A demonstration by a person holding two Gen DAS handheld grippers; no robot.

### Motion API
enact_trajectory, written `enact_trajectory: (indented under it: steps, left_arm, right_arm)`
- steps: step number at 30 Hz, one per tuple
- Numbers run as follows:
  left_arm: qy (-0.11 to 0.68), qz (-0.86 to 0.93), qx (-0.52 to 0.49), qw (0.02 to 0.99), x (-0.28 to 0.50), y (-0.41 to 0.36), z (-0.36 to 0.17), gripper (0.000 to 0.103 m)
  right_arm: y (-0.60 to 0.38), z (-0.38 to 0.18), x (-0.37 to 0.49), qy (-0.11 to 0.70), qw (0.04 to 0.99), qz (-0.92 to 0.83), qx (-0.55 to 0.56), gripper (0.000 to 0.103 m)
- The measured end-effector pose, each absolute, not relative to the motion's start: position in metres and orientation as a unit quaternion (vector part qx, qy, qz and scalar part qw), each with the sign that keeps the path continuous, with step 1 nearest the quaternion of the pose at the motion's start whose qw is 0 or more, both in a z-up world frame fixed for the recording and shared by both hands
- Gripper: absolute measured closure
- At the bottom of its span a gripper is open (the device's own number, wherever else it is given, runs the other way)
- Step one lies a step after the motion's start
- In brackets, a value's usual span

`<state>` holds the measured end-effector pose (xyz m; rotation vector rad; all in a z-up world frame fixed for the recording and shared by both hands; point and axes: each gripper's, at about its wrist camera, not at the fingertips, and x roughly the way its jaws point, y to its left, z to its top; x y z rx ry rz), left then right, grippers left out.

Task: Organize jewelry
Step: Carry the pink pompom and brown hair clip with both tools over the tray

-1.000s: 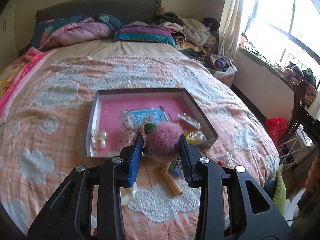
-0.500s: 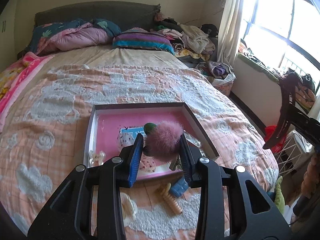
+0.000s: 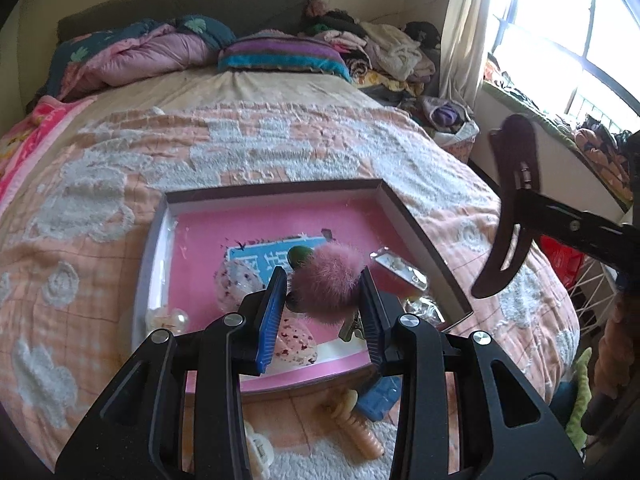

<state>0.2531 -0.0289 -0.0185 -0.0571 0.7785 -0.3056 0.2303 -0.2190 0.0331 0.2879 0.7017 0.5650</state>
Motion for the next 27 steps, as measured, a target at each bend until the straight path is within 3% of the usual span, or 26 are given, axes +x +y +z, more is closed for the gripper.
enact_trajectory:
  steps: [12, 21, 26, 27]
  left_arm:
    - [0.412, -0.149, -0.021, 0.899, 0.270, -0.036, -0.055, 0.075]
    - [0.427, -0.152, -0.013, 0.891, 0.272, -0.040, -0.066, 0.075]
    - [0.430, -0.151, -0.013, 0.890, 0.273, -0.040, -0.068, 0.075]
    - [0.431, -0.150, -0.013, 0.890, 0.273, -0.041, -0.068, 0.075]
  right_arm:
    - [-0.217, -0.035, 0.265, 0.410, 0.854, 0.263, 0.182, 0.093]
    - [-0.224, -0.053, 0.266, 0.434, 0.846, 0.240, 0.196, 0.093]
    - [-0.232, -0.052, 0.261, 0.436, 0.853, 0.216, 0.188, 0.090]
    - [-0.235, -0.051, 0.259, 0.433, 0.856, 0.211, 0.189, 0.083]
